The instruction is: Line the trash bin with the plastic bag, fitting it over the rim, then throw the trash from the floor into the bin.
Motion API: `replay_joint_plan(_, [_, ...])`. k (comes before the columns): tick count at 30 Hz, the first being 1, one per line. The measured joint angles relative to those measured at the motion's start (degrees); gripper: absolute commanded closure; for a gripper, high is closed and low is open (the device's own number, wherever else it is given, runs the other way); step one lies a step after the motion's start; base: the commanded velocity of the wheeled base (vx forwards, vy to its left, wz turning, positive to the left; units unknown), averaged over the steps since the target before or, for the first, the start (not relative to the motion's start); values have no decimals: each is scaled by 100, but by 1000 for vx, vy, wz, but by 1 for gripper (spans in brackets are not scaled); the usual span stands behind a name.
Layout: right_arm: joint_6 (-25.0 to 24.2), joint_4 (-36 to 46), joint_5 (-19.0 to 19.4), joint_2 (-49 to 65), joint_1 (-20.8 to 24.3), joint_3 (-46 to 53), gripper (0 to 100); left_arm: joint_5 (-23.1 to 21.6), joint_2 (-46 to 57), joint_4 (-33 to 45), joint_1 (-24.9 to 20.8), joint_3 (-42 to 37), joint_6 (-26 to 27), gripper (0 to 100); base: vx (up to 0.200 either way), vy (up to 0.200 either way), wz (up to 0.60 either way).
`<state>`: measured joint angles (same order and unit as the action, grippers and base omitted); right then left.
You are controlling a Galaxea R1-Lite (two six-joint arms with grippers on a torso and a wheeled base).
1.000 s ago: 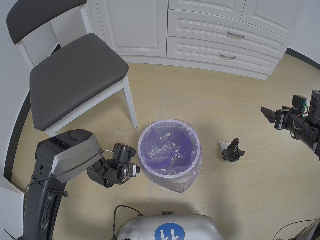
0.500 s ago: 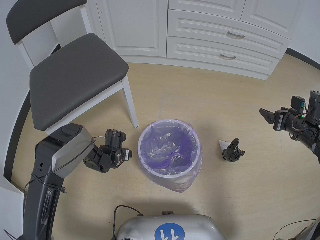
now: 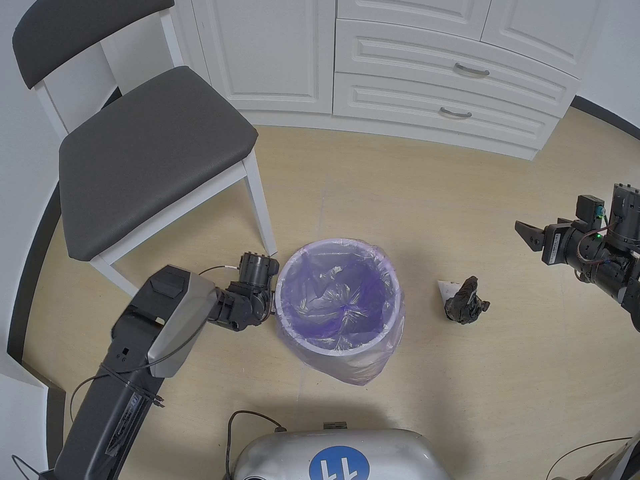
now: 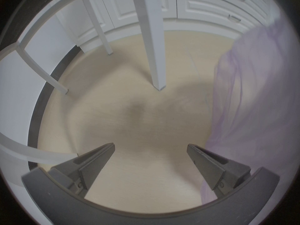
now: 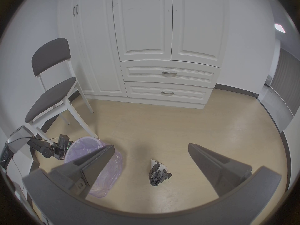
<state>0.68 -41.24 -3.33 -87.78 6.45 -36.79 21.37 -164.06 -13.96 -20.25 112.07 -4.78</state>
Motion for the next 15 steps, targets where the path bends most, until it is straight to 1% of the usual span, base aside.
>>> replay_joint_plan(5, [66, 2, -4, -99, -4, -15, 0, 27, -261, 268, -94, 207, -4, 0, 0, 0, 0])
replay_joint_plan(9, [77, 2, -4, -129, -6, -9, 0, 30, -325, 261, -87, 243, -50, 0, 0, 0, 0])
replay_joint_plan(15, [77, 2, -4, -127, -6, 9, 0, 68, -251, 323, -52, 210, -290, 0, 0, 0, 0])
